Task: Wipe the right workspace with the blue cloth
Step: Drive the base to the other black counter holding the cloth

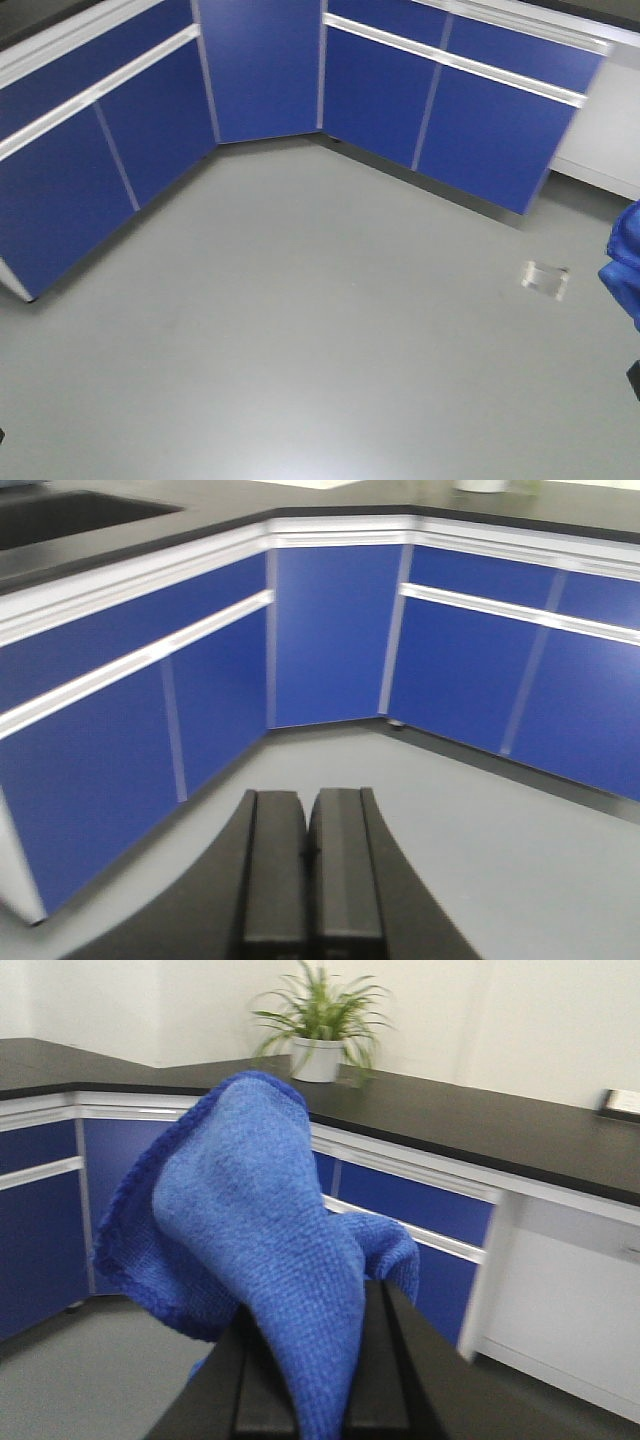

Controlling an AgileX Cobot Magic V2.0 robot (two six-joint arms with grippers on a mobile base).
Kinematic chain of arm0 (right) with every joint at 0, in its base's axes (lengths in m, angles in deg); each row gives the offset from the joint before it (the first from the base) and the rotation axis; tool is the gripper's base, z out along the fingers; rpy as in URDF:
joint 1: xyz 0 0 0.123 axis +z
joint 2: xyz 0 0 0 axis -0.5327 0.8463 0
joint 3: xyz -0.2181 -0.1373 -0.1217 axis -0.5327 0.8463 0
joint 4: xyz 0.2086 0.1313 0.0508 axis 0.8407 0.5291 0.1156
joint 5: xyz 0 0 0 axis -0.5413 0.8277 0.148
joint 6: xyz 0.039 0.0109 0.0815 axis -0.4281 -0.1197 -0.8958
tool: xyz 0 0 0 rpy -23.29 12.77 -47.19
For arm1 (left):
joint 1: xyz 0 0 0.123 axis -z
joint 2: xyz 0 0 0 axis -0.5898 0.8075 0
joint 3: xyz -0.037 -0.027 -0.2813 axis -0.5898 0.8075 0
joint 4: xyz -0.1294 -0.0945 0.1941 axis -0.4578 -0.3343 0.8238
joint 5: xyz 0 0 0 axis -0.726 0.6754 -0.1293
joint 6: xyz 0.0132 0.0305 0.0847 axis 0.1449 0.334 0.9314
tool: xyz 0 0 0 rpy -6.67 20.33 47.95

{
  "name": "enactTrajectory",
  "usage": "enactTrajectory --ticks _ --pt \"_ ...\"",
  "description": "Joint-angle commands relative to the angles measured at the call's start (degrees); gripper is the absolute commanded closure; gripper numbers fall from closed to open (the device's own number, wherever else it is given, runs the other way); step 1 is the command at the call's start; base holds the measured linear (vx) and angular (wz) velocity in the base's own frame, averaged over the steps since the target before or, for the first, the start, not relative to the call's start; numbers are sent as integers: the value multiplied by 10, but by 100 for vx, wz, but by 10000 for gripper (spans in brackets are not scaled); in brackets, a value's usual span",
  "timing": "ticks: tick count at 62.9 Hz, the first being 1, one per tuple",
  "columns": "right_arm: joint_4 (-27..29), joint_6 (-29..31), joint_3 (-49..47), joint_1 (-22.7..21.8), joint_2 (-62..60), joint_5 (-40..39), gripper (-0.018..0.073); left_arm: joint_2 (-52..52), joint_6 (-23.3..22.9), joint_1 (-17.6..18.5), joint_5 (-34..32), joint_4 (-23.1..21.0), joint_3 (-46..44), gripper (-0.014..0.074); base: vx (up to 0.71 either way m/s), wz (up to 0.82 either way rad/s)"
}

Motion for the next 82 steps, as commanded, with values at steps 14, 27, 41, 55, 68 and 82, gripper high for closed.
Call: enactTrajectory --ticks 14,27,41,55,68,82 --pt "1 5 -18 1 9 -49 559 -9 -5 3 -45 1 17 602 -11 -55" --pt "1 5 -18 1 9 -49 559 -9 -5 3 -45 1 17 602 -6 -55" --pt "1 5 -18 1 9 -49 559 -9 -5 3 -45 1 17 602 3 -57" --pt "1 5 -18 1 9 -49 559 -9 -5 3 -45 1 17 602 14 -59" --pt "1 5 -18 1 9 -49 559 -9 -5 3 -45 1 17 602 20 -58" --pt "1 5 -18 1 9 -49 559 -9 -5 3 -45 1 17 602 24 -43"
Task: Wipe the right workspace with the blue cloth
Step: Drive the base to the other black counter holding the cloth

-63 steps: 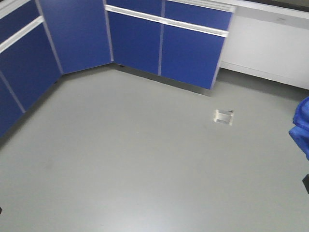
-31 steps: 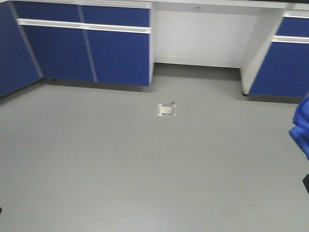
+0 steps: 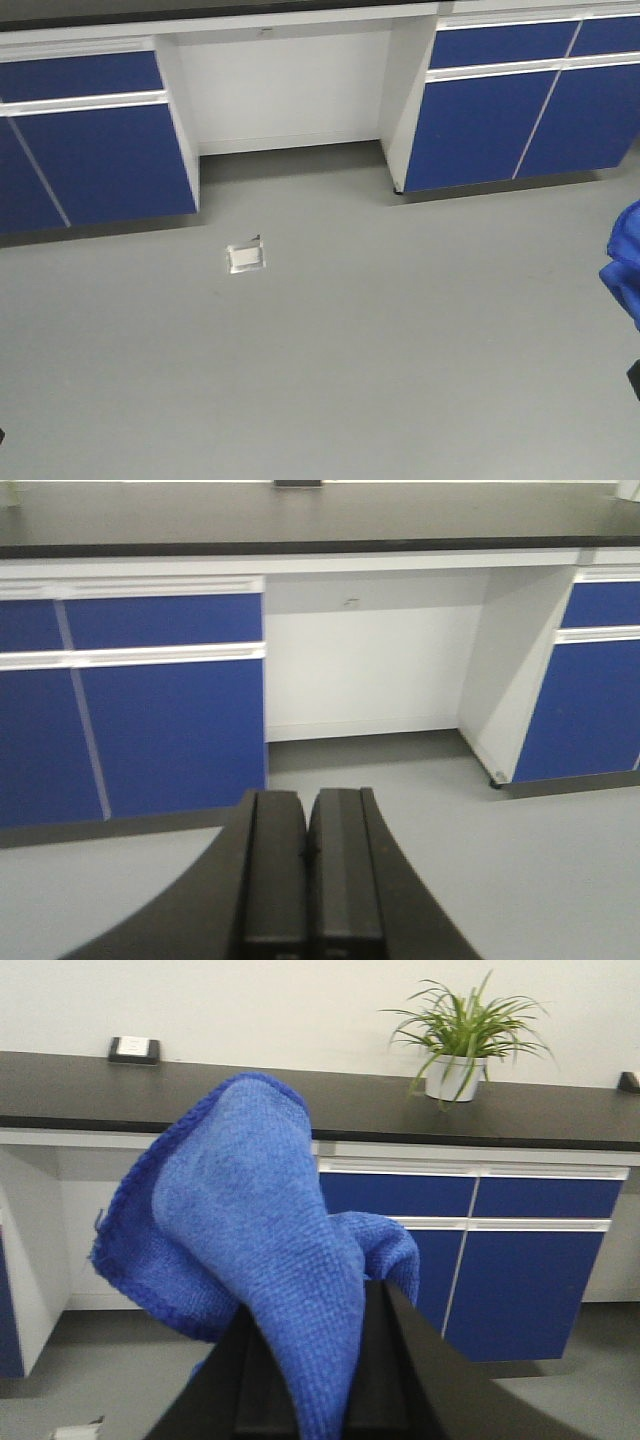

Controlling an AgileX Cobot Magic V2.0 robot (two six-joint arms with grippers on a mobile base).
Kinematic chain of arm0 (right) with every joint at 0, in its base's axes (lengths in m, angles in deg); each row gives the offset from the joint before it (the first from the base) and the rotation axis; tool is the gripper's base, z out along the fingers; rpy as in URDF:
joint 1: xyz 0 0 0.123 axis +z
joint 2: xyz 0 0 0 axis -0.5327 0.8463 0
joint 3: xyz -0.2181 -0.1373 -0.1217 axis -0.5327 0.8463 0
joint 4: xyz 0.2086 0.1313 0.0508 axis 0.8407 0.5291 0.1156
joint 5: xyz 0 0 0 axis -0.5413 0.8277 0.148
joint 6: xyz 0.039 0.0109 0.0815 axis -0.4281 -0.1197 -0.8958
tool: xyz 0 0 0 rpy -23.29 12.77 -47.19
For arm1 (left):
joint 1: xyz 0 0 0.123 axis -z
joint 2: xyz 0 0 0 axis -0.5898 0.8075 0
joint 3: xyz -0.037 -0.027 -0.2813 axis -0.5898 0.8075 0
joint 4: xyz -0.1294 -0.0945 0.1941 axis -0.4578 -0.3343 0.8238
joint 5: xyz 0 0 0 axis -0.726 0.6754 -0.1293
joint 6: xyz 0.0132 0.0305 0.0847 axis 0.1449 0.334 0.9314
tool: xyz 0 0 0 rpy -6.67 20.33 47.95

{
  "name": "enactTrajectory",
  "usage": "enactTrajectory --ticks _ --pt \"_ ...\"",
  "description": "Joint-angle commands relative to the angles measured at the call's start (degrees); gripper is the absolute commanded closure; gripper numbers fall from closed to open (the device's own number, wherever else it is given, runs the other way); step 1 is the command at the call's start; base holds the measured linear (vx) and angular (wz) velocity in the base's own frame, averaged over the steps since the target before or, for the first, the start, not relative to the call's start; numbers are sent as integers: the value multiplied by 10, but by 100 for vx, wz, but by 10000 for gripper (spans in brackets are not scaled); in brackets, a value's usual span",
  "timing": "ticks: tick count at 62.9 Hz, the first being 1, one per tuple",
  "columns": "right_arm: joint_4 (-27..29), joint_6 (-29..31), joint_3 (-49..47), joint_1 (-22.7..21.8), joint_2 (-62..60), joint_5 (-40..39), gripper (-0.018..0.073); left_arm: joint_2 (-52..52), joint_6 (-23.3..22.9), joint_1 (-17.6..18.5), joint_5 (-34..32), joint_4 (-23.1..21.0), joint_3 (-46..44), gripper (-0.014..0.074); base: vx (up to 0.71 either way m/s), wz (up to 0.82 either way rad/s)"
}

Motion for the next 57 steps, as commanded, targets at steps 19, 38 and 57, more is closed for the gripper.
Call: enactTrajectory --ticks 19,38,57 --pt "1 5 -18 1 9 -49 559 -9 -5 3 -45 1 17 602 32 -17" --pt "1 5 -18 1 9 -49 559 -9 -5 3 -45 1 17 602 38 -3" --pt "1 5 -18 1 9 -49 559 -9 -5 3 -45 1 17 602 40 -2"
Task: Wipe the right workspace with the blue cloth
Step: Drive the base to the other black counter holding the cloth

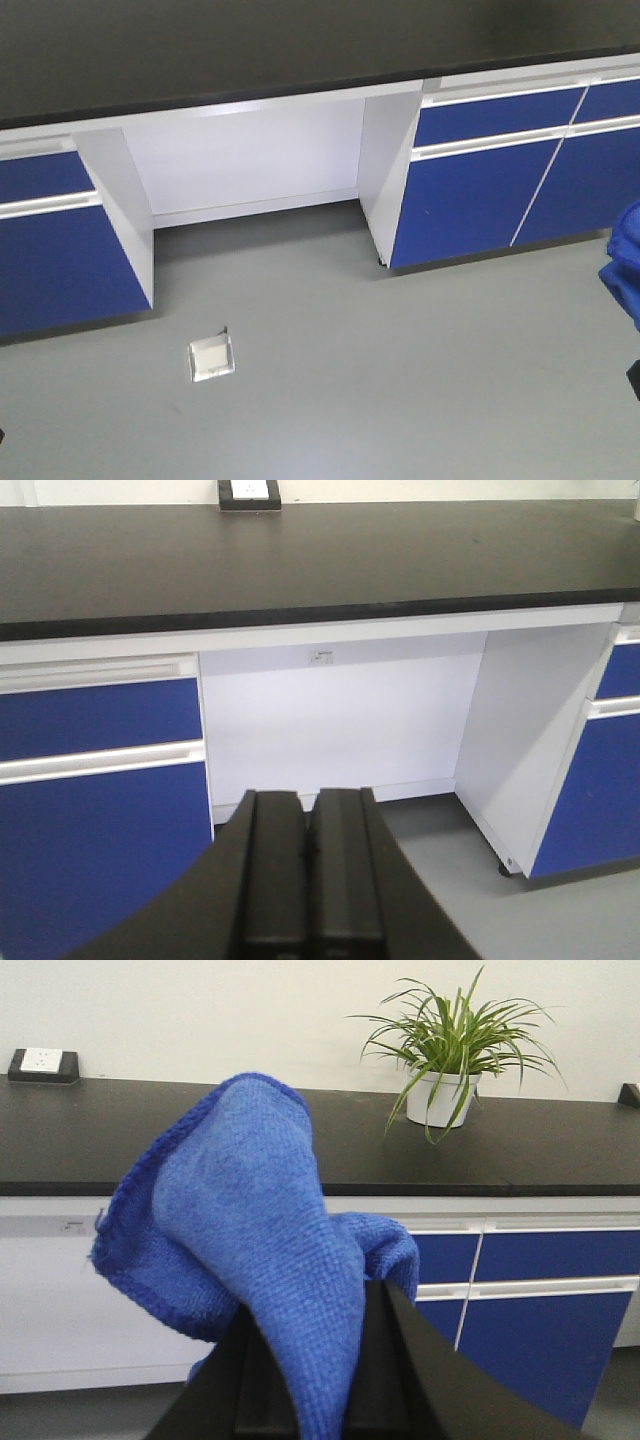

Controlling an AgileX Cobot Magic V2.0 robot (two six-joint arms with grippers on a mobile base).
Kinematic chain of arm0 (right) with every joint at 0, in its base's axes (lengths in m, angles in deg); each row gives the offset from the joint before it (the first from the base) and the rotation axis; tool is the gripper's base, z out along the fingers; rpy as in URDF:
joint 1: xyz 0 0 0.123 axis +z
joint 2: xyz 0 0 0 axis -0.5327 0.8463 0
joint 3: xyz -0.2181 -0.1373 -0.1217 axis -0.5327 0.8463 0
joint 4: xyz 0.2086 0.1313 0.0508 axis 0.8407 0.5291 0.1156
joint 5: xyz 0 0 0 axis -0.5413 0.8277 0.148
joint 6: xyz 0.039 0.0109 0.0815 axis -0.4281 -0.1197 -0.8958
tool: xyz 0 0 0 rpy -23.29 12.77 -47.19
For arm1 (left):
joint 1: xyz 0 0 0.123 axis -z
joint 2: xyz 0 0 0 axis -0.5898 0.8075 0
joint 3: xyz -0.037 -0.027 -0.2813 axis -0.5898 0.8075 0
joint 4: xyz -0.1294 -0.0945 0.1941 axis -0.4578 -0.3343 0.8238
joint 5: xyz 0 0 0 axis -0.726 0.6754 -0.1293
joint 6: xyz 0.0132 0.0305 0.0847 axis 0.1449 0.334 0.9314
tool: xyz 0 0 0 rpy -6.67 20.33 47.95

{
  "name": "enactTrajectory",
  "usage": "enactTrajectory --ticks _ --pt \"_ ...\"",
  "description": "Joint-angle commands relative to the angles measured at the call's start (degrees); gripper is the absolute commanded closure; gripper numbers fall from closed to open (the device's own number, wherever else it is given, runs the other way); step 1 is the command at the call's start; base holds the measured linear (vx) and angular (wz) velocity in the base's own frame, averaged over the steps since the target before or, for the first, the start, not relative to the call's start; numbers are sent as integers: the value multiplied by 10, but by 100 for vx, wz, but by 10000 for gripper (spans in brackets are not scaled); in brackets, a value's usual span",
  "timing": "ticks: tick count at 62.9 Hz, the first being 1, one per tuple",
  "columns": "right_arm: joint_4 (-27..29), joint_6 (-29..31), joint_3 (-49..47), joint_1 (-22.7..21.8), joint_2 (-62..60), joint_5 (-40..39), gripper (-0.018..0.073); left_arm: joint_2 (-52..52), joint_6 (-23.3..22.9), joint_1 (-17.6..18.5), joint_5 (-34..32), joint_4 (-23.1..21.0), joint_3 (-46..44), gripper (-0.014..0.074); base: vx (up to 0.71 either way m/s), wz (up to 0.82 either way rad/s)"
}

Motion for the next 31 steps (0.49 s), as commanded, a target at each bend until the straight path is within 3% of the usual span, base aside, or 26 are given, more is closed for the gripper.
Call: enactTrajectory --ticks 1,31 --pt "1 5 -18 1 9 -49 559 -9 -5 3 -45 1 17 602 41 -3" --pt "1 5 -18 1 9 -49 559 -9 -5 3 -45 1 17 602 40 -3"
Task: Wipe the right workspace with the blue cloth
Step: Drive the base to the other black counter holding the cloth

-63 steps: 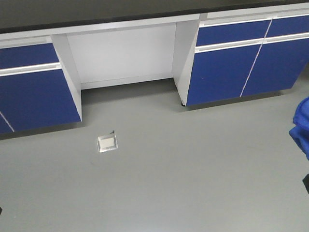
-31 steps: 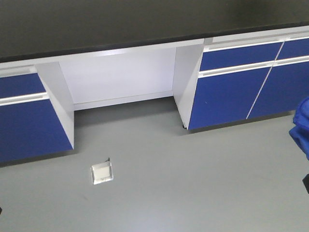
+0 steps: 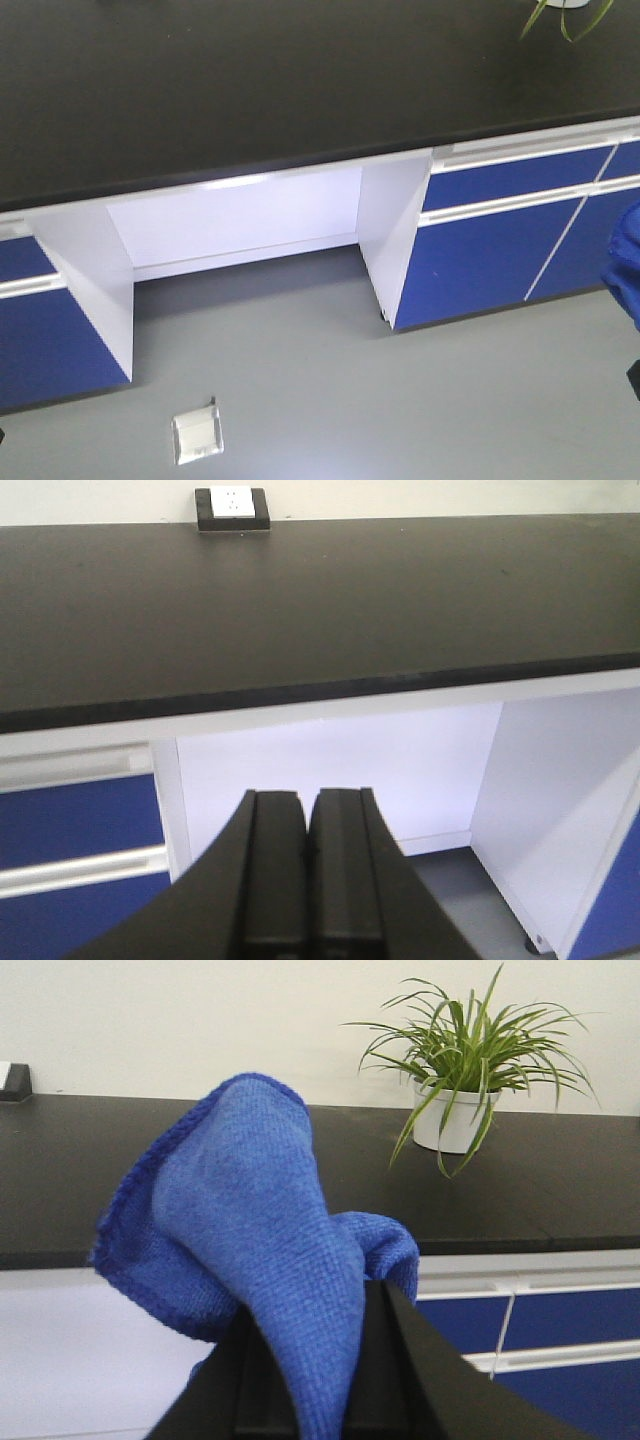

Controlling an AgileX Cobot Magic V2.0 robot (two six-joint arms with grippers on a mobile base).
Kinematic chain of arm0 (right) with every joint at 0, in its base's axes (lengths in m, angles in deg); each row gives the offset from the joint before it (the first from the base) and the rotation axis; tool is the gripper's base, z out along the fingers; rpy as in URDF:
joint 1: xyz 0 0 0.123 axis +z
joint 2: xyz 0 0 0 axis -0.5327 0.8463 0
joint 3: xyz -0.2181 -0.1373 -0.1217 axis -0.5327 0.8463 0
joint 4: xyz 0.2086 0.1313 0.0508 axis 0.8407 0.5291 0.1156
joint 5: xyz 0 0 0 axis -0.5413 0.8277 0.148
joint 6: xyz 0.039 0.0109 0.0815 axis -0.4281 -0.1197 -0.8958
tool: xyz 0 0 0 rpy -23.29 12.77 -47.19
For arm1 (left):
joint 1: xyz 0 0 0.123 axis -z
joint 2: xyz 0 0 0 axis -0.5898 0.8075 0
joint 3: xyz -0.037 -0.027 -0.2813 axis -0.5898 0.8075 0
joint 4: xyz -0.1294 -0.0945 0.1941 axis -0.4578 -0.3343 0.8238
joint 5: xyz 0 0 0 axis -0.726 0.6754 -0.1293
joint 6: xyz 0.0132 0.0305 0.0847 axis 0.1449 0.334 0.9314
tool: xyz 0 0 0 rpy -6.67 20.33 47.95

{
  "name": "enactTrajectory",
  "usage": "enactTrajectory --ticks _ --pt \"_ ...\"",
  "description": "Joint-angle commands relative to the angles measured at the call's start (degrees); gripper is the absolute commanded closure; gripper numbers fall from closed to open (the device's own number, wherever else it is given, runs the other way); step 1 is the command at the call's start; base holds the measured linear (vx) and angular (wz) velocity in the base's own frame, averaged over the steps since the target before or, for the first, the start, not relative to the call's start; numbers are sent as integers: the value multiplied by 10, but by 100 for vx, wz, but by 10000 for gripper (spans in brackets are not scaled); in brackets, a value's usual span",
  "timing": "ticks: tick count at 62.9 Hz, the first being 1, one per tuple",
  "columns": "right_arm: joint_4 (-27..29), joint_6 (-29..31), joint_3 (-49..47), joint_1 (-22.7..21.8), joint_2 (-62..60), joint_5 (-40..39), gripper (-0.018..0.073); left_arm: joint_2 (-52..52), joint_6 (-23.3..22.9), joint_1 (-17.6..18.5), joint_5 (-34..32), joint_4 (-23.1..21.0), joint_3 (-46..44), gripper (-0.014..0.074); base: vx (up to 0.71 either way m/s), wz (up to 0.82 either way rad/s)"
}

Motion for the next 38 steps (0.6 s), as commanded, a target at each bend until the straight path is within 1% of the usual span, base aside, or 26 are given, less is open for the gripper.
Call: enactTrajectory --ticks 1,17,38 --pt "1 5 -18 1 9 -49 559 -9 -5 3 -45 1 17 602 40 1" --pt "1 5 -18 1 9 -49 559 -9 -5 3 -45 1 17 602 39 10" --pt "1 5 -18 1 9 -49 559 -9 -5 3 -45 1 17 602 40 32"
